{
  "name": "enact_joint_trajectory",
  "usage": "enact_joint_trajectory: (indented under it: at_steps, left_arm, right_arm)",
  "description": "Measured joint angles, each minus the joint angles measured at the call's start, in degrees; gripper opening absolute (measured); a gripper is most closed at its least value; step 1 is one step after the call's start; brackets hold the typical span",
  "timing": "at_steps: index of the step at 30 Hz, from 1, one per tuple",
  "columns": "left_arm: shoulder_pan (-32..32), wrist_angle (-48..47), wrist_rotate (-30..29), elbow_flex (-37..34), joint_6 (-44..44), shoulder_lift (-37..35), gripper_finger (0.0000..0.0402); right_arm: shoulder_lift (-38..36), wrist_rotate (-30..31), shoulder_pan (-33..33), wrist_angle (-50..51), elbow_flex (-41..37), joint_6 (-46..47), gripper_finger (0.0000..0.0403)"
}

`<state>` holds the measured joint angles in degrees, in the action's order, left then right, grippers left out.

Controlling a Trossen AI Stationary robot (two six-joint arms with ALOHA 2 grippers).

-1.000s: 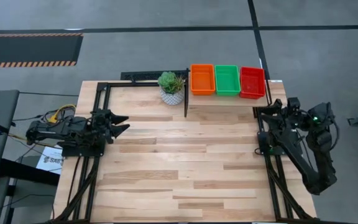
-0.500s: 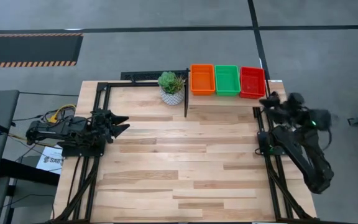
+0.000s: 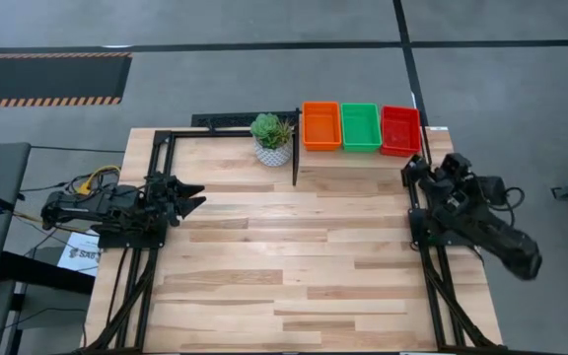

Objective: Stack baskets on shelf by color
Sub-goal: Return to Home Position

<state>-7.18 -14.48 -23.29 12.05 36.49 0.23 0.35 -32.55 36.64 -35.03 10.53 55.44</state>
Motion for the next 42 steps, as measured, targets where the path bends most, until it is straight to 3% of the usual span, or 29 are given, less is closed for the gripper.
enact_joint_trajectory:
  at_steps: [3,10,13,16,18,22,28,34,37,42]
  left_arm:
    - [0.0,-0.2,0.0,0.0,-0.02,0.0,0.0274]
    - [0.0,-0.22,0.14,0.0,0.7,0.0,0.0274]
    - [0.0,-0.24,0.57,0.02,1.08,0.01,0.0274]
    - [0.0,-0.41,1.15,0.02,1.92,0.02,0.0274]
    - [0.0,-0.52,1.92,0.04,2.94,0.01,0.0274]
    - [0.0,-1.44,2.54,0.06,3.19,0.23,0.0274]
    - [-0.02,-4.59,1.37,0.11,1.66,0.48,0.0274]
    - [-0.02,-7.71,-0.36,0.09,0.95,0.42,0.0274]
    - [-0.02,-7.58,0.49,0.09,-0.45,0.27,0.0274]
    - [-0.02,-7.79,1.54,0.09,-2.77,0.0,0.0274]
  right_arm:
    - [0.92,7.14,-10.08,4.3,-0.09,-6.68,0.0244]
    - [9.93,33.13,-37.11,6.65,-0.1,-33.99,0.0244]
    - [9.03,43.29,-45.29,6.89,-0.13,-43.85,0.0244]
    - [4.14,49.58,-50.12,12.96,-0.07,-45.55,0.0244]
    - [-0.25,49.62,-52.32,16.2,-0.15,-47.15,0.0244]
    - [0.07,50.06,-54.88,21.76,2.47,-53.77,0.0244]
    - [-0.01,50.17,-55.23,35.38,1.87,-48.37,0.0244]
    - [-0.03,39.87,-55.47,30.8,-4.14,-46.25,0.0244]
    - [-0.13,39.97,-54.87,23.53,-9.22,-45.68,0.0244]
    - [-0.04,42.29,-50.22,23.69,-10.04,-45.25,0.0244]
